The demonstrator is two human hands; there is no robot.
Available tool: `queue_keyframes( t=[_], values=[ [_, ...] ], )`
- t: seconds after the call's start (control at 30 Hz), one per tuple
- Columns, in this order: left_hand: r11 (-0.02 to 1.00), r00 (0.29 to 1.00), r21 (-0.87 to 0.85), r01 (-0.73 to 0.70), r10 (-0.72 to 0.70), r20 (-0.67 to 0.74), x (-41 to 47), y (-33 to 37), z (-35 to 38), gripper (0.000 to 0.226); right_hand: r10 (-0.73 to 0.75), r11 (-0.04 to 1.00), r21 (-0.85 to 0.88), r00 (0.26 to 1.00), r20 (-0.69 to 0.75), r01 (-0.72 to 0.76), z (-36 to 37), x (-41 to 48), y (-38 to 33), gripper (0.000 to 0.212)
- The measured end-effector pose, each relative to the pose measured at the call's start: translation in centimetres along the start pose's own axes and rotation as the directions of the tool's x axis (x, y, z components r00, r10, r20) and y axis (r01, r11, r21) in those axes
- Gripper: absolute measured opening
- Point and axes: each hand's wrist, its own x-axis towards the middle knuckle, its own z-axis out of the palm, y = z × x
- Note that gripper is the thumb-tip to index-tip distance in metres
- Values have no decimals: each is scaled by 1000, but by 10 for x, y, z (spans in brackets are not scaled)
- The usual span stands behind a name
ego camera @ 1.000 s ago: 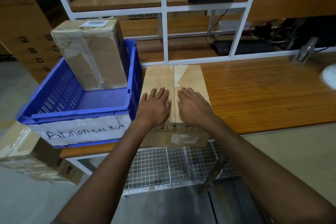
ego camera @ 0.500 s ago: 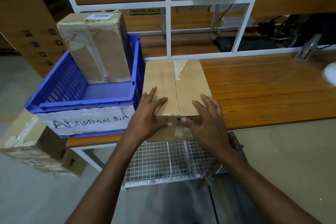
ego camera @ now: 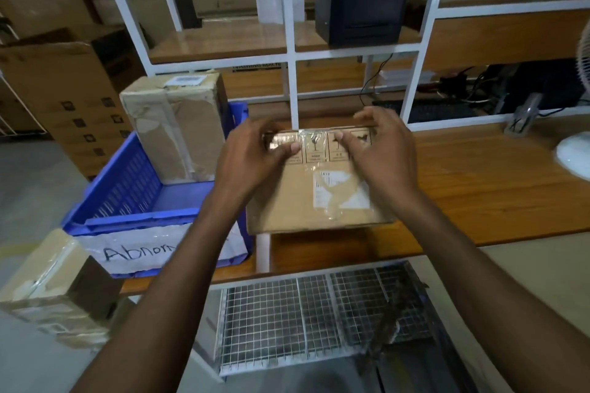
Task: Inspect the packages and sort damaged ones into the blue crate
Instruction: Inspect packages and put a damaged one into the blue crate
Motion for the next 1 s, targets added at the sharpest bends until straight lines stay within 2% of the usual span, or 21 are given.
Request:
queue_keyframes(
  t=[0.1, 0.2, 0.23, 0.27, 0.37, 0.43, 0.53, 0.77, 0.87, 0.93, 1.0],
  values=[
    [999, 1000, 41, 0, 1, -21, 17, 2, 13, 54, -66, 994, -84, 998, -6, 65, 18, 20, -1, 33],
    [992, 993, 88, -95, 100, -55, 8, 5, 23, 37, -214, 948, -245, 976, -24, 202, 30, 21, -1, 20],
    [983, 989, 128, -134, 140, -40, 3, 2, 25, 34, -237, 934, -272, 971, 13, 232, 32, 19, 0, 24],
    [969, 986, 185, -165, 166, 12, -1, -3, 26, 40, -243, 916, -309, 967, 81, 256, 32, 15, 2, 32],
    [912, 961, 351, -211, 128, 244, -8, -15, 29, 85, -212, 847, -426, 937, 278, 318, 31, 6, 12, 57],
    [882, 943, 409, -235, 106, 314, -12, -17, 30, 105, -195, 840, -437, 931, 309, 321, 30, -2, 14, 62],
    [874, 940, 426, -235, 93, 330, -18, -14, 34, 118, -201, 817, -472, 931, 306, 331, 34, -15, 17, 62],
    [873, 920, 431, -230, 51, 388, -1, -13, 35, 130, -143, 803, -501, 921, 364, 323, 37, 1, 14, 62],
    [879, 923, 419, -228, 59, 379, -4, -13, 38, 131, -163, 800, -491, 913, 374, 344, 35, 0, 16, 63],
    [901, 923, 381, -206, 49, 383, -4, -14, 39, 128, -176, 827, -457, 923, 342, 327, 33, -2, 19, 63],
    [924, 937, 348, -157, 27, 349, -7, -15, 39, 122, -118, 911, -364, 968, 221, 194, 30, -11, 22, 67]
  ],
)
